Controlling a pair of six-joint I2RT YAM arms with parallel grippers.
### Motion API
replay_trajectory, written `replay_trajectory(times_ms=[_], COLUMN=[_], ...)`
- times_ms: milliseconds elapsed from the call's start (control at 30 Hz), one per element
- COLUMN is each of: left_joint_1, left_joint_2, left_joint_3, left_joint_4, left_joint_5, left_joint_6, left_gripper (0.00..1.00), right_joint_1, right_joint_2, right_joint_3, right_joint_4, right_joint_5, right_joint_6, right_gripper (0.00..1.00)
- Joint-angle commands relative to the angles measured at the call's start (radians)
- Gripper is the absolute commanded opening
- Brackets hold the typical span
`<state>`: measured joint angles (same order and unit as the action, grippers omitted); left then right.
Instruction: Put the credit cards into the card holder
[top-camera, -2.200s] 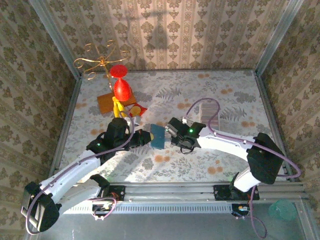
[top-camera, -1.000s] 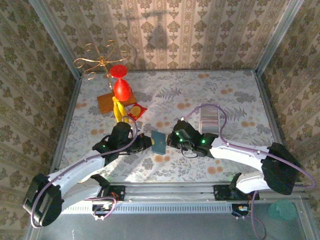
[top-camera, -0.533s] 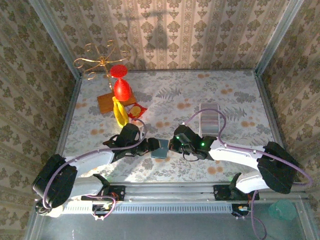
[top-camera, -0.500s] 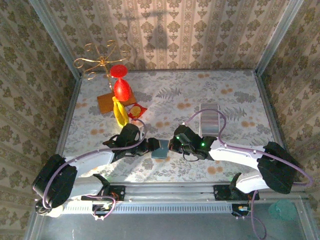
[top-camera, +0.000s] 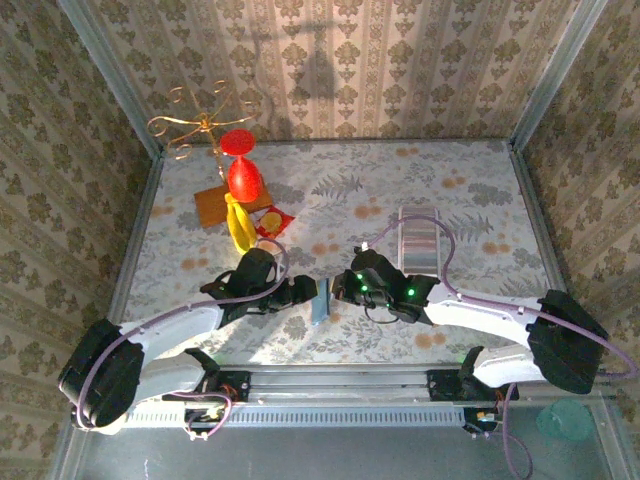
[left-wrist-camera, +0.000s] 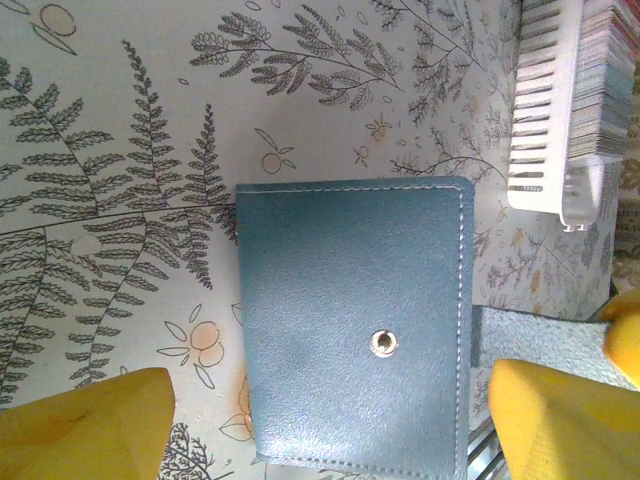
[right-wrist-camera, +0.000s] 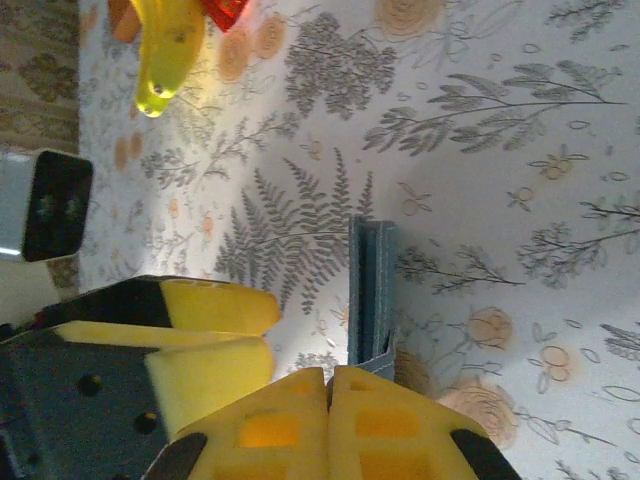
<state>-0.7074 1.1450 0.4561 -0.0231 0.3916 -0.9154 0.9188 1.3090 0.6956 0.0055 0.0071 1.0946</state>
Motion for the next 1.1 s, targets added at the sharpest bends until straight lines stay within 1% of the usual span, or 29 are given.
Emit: replay_trajectory(times_ms=[0,167,367,433,600,667,733,800,867,967,1067], left_joint_1=[-0.007,-0.007,-0.008,-0.008,-0.008,-0.006,-0.007,-0.007,-0.006,-0.005,-0.006], left_joint_2=[-0.001,0.029,0.053,0.058,0.07,0.077,0.078,0.068,0.055,0.045,0.051], left_joint_3=[0.04,0.041,0.041,0.039,0.026,0.023,0.023,0.018,0.009,-0.011,-0.033], left_joint_4=[-0.01,0.015,0.023,0.017,0.005,0.002,-0.015,-0.029,-0.031,-0.018,-0.011], left_joint_5=[-0.005,0.015,0.016,0.011,-0.007,-0.003,-0.009,-0.021,-0.022,-0.009,0.002], left_joint_6=[0.014,0.005,0.003,0.009,0.016,0.022,0.031,0.035,0.035,0.03,0.032], left_gripper=[0.82,0.78,0.66,0.55,0.35,0.34,0.34,0.29,0.26,0.19,0.16], right_joint_1=[0.008,0.009,0.011,0.011,0.011,0.011,0.01,0.009,0.006,-0.004,-0.014], right_joint_2=[-0.03,-0.023,-0.032,-0.036,-0.058,-0.072,-0.08,-0.082,-0.083,-0.081,-0.068], right_joint_3=[-0.004,-0.004,-0.03,-0.038,-0.053,-0.066,-0.057,-0.047,-0.052,-0.069,-0.085], right_joint_4=[0.07,0.069,0.046,0.032,-0.046,-0.056,-0.146,-0.248,-0.316,-0.36,-0.383], right_joint_5=[-0.022,-0.026,-0.004,0.007,0.069,0.082,0.126,0.178,0.21,0.222,0.226], right_joint_6=[-0.022,-0.017,0.0,0.005,0.025,0.03,0.044,0.068,0.102,0.133,0.153], right_gripper=[0.0,0.0,0.0,0.0,0.0,0.0,0.0,0.0,0.0,0.0,0.0])
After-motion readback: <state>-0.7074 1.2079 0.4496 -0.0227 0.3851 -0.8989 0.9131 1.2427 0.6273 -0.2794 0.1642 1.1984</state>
